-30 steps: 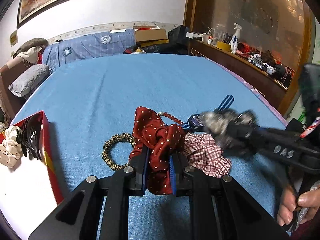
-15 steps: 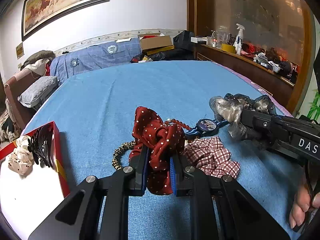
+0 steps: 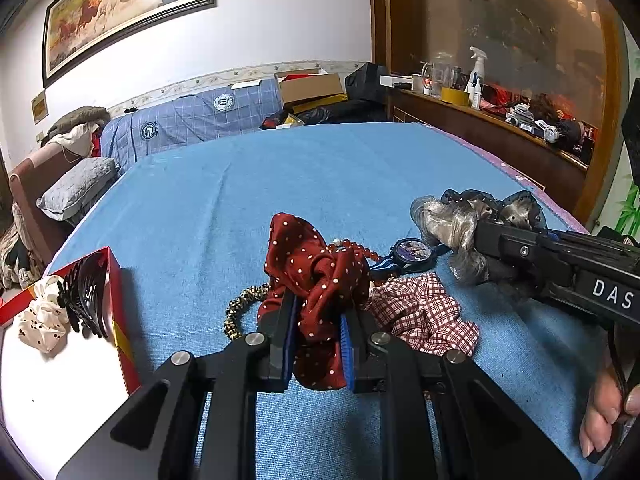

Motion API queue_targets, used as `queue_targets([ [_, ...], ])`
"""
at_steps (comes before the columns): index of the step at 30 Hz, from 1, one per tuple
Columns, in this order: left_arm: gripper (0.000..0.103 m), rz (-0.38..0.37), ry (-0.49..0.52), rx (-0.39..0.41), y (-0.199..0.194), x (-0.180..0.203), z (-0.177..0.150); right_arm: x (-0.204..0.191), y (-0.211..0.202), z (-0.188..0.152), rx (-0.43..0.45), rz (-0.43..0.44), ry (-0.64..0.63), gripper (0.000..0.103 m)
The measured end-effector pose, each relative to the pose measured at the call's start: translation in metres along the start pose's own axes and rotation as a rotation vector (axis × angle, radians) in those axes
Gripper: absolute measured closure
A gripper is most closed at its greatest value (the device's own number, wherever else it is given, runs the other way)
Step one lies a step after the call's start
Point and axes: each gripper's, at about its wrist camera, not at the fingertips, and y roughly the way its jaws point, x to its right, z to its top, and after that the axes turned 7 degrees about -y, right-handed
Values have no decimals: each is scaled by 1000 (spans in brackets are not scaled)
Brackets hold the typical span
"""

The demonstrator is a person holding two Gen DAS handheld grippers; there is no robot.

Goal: Organize jewelry
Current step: 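Lift the red scrunchie with the left tool while the right tool lifts the black scrunchie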

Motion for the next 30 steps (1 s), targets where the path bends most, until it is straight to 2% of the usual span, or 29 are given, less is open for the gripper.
queue_targets([
  [30, 85, 14, 3, 14, -4, -6, 1, -13, -8, 0, 32, 24, -49, 79],
])
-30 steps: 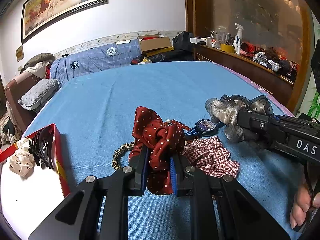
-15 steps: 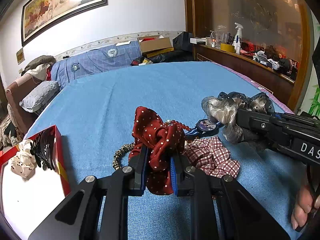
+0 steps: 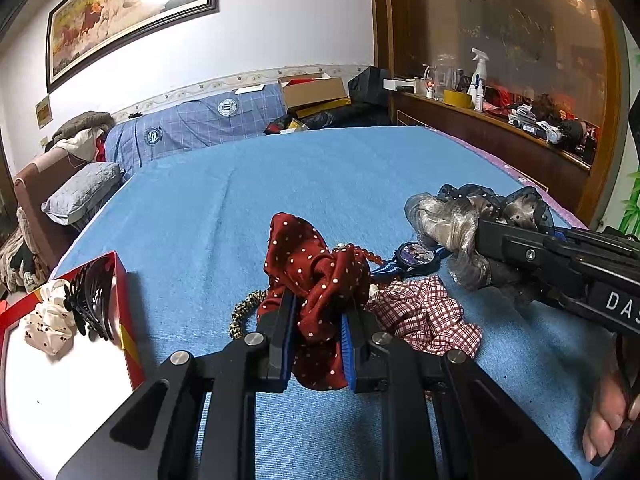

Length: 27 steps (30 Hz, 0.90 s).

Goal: Organize jewelry
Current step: 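Lift the red scrunchie with the left tool while the right tool lifts the black scrunchie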

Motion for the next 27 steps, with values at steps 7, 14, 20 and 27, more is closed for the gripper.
queue_targets([
  [7, 85, 20, 7, 17, -2, -1, 2, 0, -2, 1, 10, -2, 1, 79],
  [14, 85, 38, -1, 39, -4, -3, 4, 2, -2, 3, 16, -13, 10, 79],
  [20, 85, 4, -96, 9, -16, -23, 9, 6, -5, 2, 27, -42, 32, 79],
  [27, 84, 48, -126, 21, -53, -52, 0, -3, -10, -1, 14, 34, 93, 79],
])
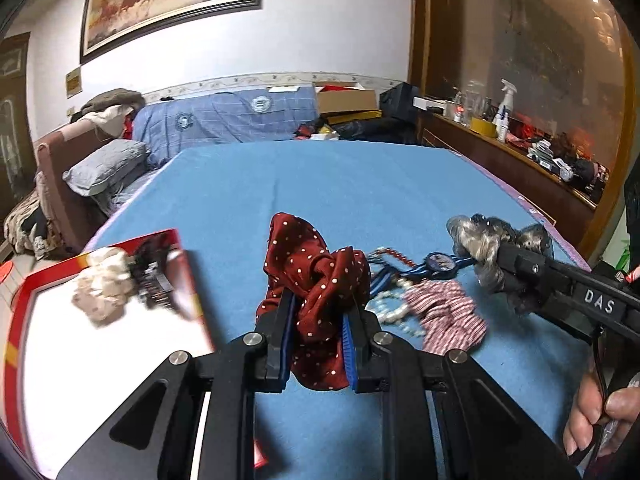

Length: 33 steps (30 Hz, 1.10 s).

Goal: Organize jewelry
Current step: 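Lift the red scrunchie with the left tool while the right tool lifts the black scrunchie, then carry both scrunchies over the tray and open both tools to release them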

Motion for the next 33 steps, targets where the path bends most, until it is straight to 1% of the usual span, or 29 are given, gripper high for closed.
queue_targets([
  [2, 84, 21, -17, 6, -9, -13, 1, -13, 1, -3, -12, 36, -2, 78],
  [5, 83, 39, -63, 16, -24, -39, 3, -40, 6, -2, -27, 87, -38, 78],
  [10, 83, 103, -125, 25, -44, -88, 5, -88, 19, 4, -68, 184, -105, 78],
  [14, 83, 132, -175, 2, -55, -131, 9, -128, 37, 8, -122, 258, -152, 77],
  [16, 83, 175, -180, -11, -59, -155, 12, -145, 45, 8, -153, 300, -157, 77],
  [18, 83, 204, -178, -25, -61, -173, 13, -161, 53, 10, -179, 348, -161, 77],
  [20, 83, 225, -199, -55, -58, -197, 17, -178, 61, 10, -202, 376, -174, 76],
  [23, 83, 252, -241, -113, -47, -223, 21, -201, 79, 8, -241, 387, -206, 76],
  [25, 83, 246, -260, -149, -37, -239, 24, -215, 95, 7, -273, 393, -222, 75],
  [27, 83, 264, -278, -178, -28, -250, 23, -225, 109, 6, -297, 385, -232, 75],
  [28, 83, 262, -288, -200, -22, -257, 23, -230, 117, 5, -314, 377, -235, 75],
  [33, 83, 265, -330, -260, -3, -267, 17, -252, 142, 1, -363, 355, -261, 75],
])
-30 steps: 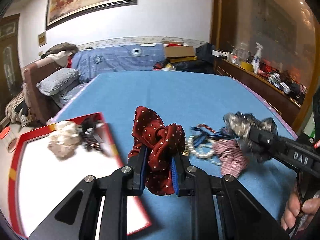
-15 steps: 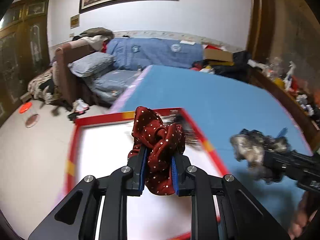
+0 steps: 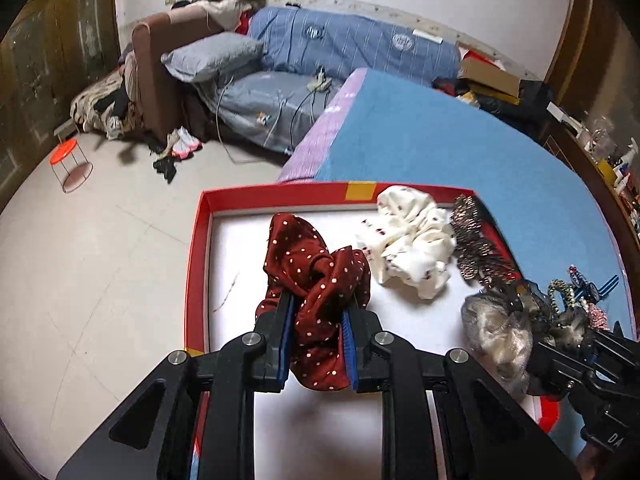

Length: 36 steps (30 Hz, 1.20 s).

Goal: Organize jewelry
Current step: 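Carry both scrunchies over the tray and open both tools to release them, then move the right tool back to the pile and grasp the plaid scrunchie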

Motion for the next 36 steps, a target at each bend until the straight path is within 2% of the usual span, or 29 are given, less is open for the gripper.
queue_targets([
  [5, 83, 11, -21, -47, 15, -5, 5, -5, 16, 7, -18, -32, -13, 72],
  [9, 82, 15, -32, -44, 18, -5, 6, -5, 28, 11, -37, -61, -17, 71],
  [13, 75, 12, -23, -30, 18, -2, 5, -6, 36, 14, -50, -76, -18, 67],
  [16, 68, -3, -8, -10, 13, 1, 5, -7, 38, 14, -58, -82, -24, 61],
  [20, 63, -32, -9, 10, 7, 1, 5, -9, 32, 13, -42, -82, -38, 44],
  [30, 62, -55, 0, 65, -18, 8, 1, -8, 1, 10, 27, -37, -24, 44],
  [36, 62, -105, 24, 115, -42, 27, -13, 3, -28, -4, 74, -16, 3, 44],
])
